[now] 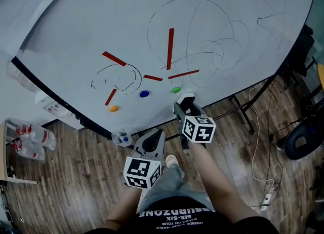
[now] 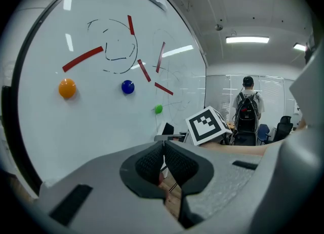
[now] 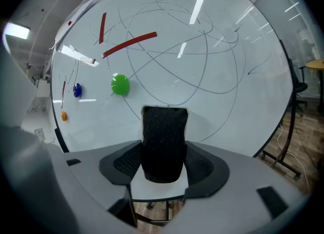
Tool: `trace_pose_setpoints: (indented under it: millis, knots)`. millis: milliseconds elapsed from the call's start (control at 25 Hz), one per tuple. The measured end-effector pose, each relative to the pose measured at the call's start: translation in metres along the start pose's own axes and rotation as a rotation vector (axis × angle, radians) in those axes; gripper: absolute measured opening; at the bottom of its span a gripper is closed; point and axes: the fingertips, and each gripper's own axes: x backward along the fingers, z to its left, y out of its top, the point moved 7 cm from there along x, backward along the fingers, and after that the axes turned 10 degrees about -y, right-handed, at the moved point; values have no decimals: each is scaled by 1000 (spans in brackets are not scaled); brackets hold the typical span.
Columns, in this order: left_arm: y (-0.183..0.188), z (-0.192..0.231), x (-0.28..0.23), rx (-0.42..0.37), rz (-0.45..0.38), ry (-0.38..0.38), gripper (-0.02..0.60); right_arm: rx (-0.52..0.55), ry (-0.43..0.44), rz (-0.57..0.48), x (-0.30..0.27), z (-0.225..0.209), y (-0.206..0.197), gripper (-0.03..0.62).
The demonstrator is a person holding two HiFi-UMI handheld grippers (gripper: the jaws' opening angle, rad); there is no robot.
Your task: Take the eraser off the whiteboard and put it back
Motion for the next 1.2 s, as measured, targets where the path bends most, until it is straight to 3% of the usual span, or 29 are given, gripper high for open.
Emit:
trace_pose_setpoints:
  millis: [1200]
  knots:
    - [-5, 10, 4, 2, -3, -14, 8, -40, -4, -19, 11, 0, 1, 222]
